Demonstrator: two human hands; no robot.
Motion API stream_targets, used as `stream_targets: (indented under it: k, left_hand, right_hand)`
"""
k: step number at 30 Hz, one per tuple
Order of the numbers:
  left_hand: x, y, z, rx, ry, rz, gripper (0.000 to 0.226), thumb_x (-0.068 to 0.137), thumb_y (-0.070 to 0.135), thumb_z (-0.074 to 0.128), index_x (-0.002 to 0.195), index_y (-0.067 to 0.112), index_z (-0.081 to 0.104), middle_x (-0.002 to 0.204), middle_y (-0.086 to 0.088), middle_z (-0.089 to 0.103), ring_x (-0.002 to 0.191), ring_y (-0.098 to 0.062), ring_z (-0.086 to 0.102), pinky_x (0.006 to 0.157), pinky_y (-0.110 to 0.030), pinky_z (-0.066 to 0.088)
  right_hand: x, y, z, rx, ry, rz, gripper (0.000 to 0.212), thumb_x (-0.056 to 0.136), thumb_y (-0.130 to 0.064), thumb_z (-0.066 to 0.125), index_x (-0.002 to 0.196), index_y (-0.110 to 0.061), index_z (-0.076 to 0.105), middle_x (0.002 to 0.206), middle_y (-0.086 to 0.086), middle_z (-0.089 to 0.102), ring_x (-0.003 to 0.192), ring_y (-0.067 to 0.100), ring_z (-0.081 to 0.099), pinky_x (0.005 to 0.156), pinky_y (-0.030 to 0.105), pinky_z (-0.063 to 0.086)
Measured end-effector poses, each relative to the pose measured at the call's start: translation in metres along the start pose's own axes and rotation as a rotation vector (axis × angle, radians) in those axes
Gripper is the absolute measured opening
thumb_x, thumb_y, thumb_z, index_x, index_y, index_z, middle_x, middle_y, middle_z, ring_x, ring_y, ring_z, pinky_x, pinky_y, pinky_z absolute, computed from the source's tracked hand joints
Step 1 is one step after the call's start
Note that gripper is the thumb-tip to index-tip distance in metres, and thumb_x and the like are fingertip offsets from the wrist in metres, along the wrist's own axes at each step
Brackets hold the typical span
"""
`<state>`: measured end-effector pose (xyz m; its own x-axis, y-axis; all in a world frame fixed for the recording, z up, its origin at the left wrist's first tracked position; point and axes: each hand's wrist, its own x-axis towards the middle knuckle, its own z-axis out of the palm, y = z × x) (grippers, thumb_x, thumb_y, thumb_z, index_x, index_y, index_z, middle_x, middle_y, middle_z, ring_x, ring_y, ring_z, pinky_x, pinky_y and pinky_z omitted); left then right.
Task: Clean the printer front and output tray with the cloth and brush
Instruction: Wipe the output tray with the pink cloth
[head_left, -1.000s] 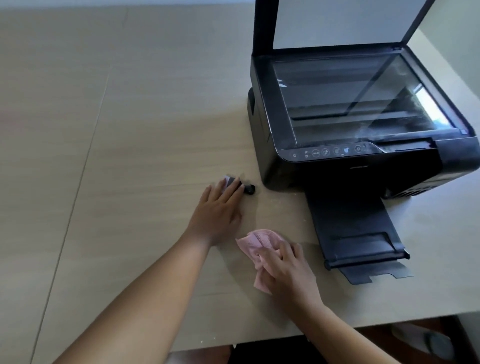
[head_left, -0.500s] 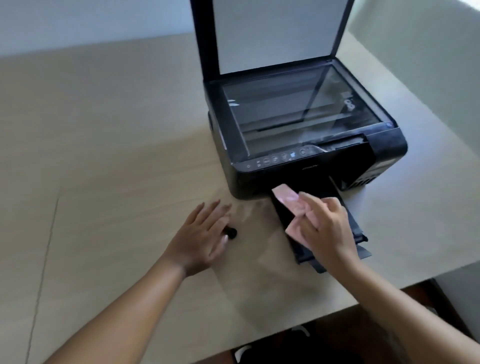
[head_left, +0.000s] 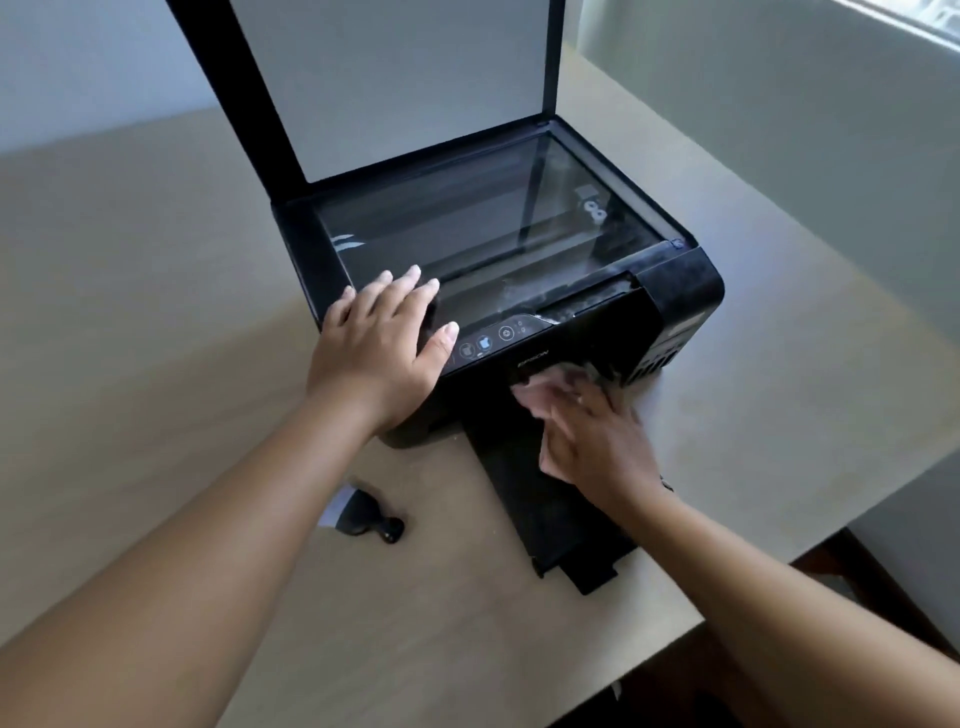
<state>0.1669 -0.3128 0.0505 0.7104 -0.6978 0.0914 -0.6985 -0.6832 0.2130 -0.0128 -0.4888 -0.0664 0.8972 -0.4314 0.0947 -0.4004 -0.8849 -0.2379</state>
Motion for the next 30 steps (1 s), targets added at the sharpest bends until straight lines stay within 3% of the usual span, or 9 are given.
stream_targets:
  k: [2, 5, 9, 15, 17, 21, 24, 27, 30]
  left_hand:
    - [0.000, 0.000, 0.003, 0.040, 0.013, -0.005, 0.062, 0.093, 0.058, 0.019, 0.148, 0.033, 0.032, 0.160, 0.008, 0.023, 0.147, -0.016, 0.016, 0.119, -0.042, 0.009]
    - [0.001, -0.002, 0.002, 0.062, 0.015, -0.009, 0.062, 0.093, 0.059, 0.018, 0.148, 0.034, 0.031, 0.160, 0.008, 0.024, 0.147, -0.017, 0.017, 0.119, -0.042, 0.010]
    - [-0.001, 0.000, 0.004, 0.061, 0.018, -0.006, 0.061, 0.093, 0.058, 0.019, 0.147, 0.034, 0.033, 0.159, 0.008, 0.025, 0.146, -0.017, 0.018, 0.118, -0.043, 0.012]
    - [0.002, -0.002, 0.003, 0.059, 0.043, -0.004, 0.058, 0.093, 0.057, 0.020, 0.145, 0.036, 0.034, 0.158, 0.010, 0.027, 0.146, -0.016, 0.019, 0.118, -0.042, 0.012]
    - [0.001, -0.002, 0.003, 0.058, 0.049, -0.012, 0.058, 0.093, 0.057, 0.020, 0.146, 0.036, 0.034, 0.158, 0.011, 0.027, 0.146, -0.016, 0.018, 0.117, -0.042, 0.012]
    - [0.003, 0.001, 0.003, 0.061, 0.036, -0.013, 0.057, 0.093, 0.057, 0.020, 0.146, 0.037, 0.033, 0.158, 0.012, 0.025, 0.147, -0.015, 0.018, 0.118, -0.041, 0.012]
    - [0.002, 0.003, 0.003, 0.060, 0.045, -0.025, 0.056, 0.094, 0.056, 0.021, 0.145, 0.037, 0.034, 0.158, 0.013, 0.026, 0.146, -0.015, 0.018, 0.118, -0.041, 0.012]
    - [0.003, 0.004, 0.003, 0.063, 0.050, -0.035, 0.055, 0.094, 0.056, 0.021, 0.144, 0.038, 0.034, 0.157, 0.014, 0.027, 0.146, -0.014, 0.019, 0.118, -0.042, 0.012]
    - [0.003, 0.004, 0.001, 0.081, 0.041, -0.047, 0.053, 0.095, 0.055, 0.020, 0.144, 0.039, 0.033, 0.158, 0.014, 0.026, 0.146, -0.015, 0.019, 0.118, -0.043, 0.012]
  right_hand:
    - [0.012, -0.024, 0.009, 0.016, -0.001, 0.123, 0.043, 0.088, -0.041, 0.038, 0.126, -0.029, 0.055, 0.141, 0.011, 0.047, 0.132, 0.041, 0.034, 0.104, 0.050, 0.038]
    - [-0.001, -0.053, 0.014, 0.049, -0.027, -0.265, 0.042, 0.090, -0.042, 0.046, 0.131, -0.033, 0.052, 0.139, 0.000, 0.051, 0.139, 0.033, 0.033, 0.110, 0.043, 0.034]
    - [-0.034, 0.011, -0.006, 0.028, -0.155, -0.587, 0.042, 0.091, -0.041, 0.051, 0.131, -0.029, 0.056, 0.144, 0.001, 0.049, 0.137, 0.028, 0.040, 0.109, 0.044, 0.036]
    - [0.012, -0.016, 0.001, 0.037, -0.014, -0.044, 0.044, 0.086, -0.035, 0.046, 0.129, -0.028, 0.050, 0.145, 0.014, 0.044, 0.139, 0.039, 0.032, 0.108, 0.050, 0.036]
    - [0.007, -0.044, 0.014, 0.080, -0.036, -0.145, 0.044, 0.088, -0.037, 0.044, 0.131, -0.031, 0.049, 0.143, 0.012, 0.047, 0.141, 0.037, 0.030, 0.111, 0.049, 0.032]
    - [-0.024, 0.006, -0.004, 0.122, -0.158, -0.706, 0.044, 0.088, -0.035, 0.057, 0.132, -0.029, 0.055, 0.149, 0.001, 0.043, 0.140, 0.025, 0.036, 0.113, 0.043, 0.032]
    - [-0.015, 0.057, -0.016, 0.116, -0.128, -0.481, 0.055, 0.087, -0.034, 0.057, 0.141, -0.027, 0.045, 0.151, 0.001, 0.040, 0.143, 0.024, 0.031, 0.110, 0.045, 0.038]
    - [0.004, 0.027, -0.008, 0.091, -0.017, -0.180, 0.063, 0.084, -0.029, 0.049, 0.145, -0.019, 0.038, 0.149, 0.010, 0.040, 0.144, 0.031, 0.025, 0.113, 0.047, 0.032]
    - [-0.001, -0.014, 0.008, 0.121, -0.074, -0.381, 0.058, 0.089, -0.028, 0.046, 0.144, -0.014, 0.042, 0.151, 0.012, 0.038, 0.145, 0.032, 0.024, 0.117, 0.048, 0.024]
